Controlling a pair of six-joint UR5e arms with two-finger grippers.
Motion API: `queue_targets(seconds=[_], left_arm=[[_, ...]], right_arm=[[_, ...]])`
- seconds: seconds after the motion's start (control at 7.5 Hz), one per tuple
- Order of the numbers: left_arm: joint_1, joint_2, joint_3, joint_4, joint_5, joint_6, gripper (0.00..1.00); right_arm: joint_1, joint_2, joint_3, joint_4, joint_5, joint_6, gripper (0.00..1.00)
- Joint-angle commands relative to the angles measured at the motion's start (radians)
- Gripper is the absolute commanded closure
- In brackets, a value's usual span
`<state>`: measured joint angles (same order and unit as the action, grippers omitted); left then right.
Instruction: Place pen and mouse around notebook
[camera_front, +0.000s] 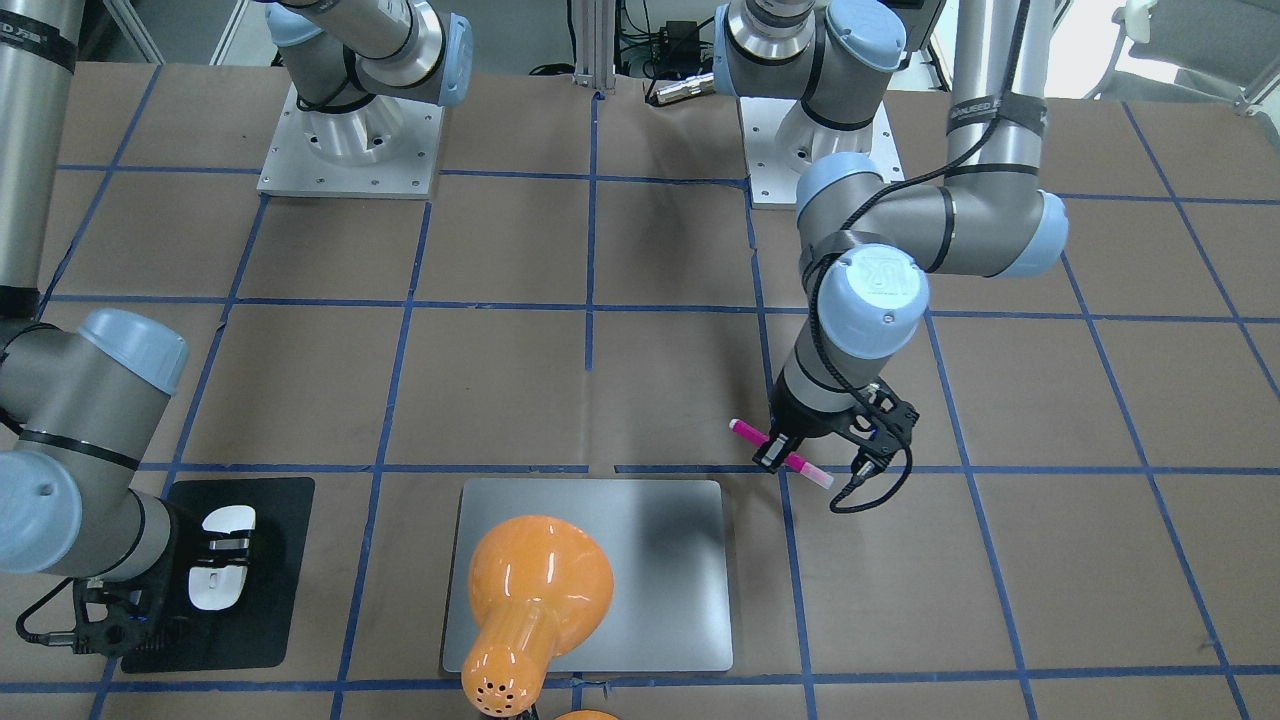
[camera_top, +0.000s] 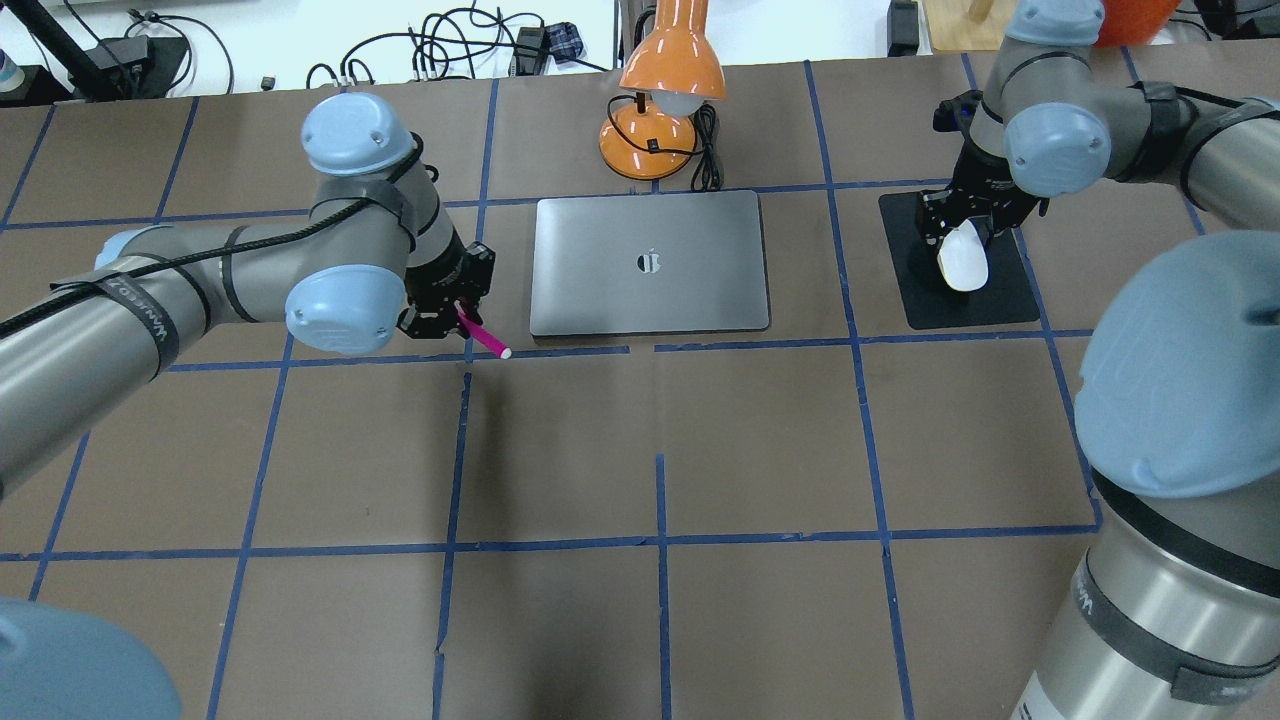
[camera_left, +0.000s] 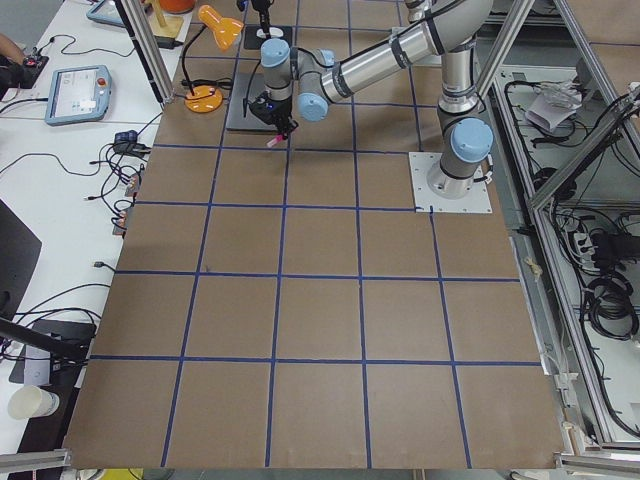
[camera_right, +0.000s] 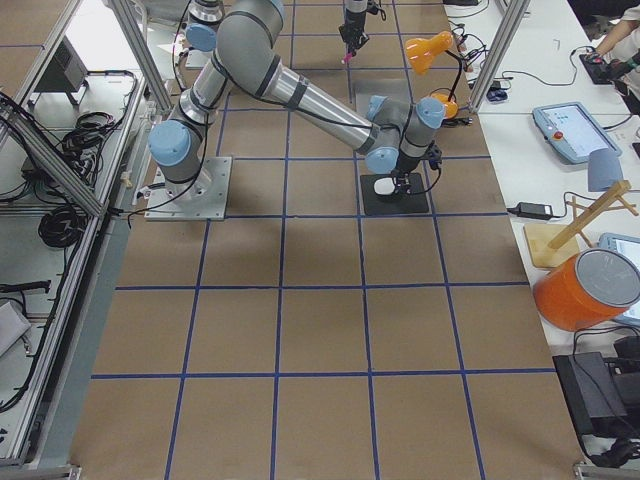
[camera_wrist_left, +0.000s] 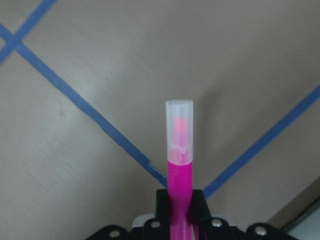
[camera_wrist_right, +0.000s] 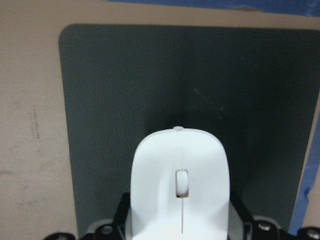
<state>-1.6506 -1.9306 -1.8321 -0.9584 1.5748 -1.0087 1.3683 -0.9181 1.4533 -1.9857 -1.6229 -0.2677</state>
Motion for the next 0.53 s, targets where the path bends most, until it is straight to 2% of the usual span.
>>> queue_targets(seconds=[0.0,0.13,0.4], left_arm=[[-0.119,-0.024,0.0,0.01,-0.006,-0.228,1.0],[-0.177,-0.034,0.007,0.012,-0.006,-0.305,1.0],[-0.247,-0.074,0.007,0.073,-0.007,-0.477,1.0]], right_arm=[[0.0,0.013,-0.004,0.001,0.003,-0.001,0.11],[0.0,0.01,-0.005,0.002,0.003,0.002,0.0],[0.0,0.001,-0.028,0.01,0.003,0.002,0.0]])
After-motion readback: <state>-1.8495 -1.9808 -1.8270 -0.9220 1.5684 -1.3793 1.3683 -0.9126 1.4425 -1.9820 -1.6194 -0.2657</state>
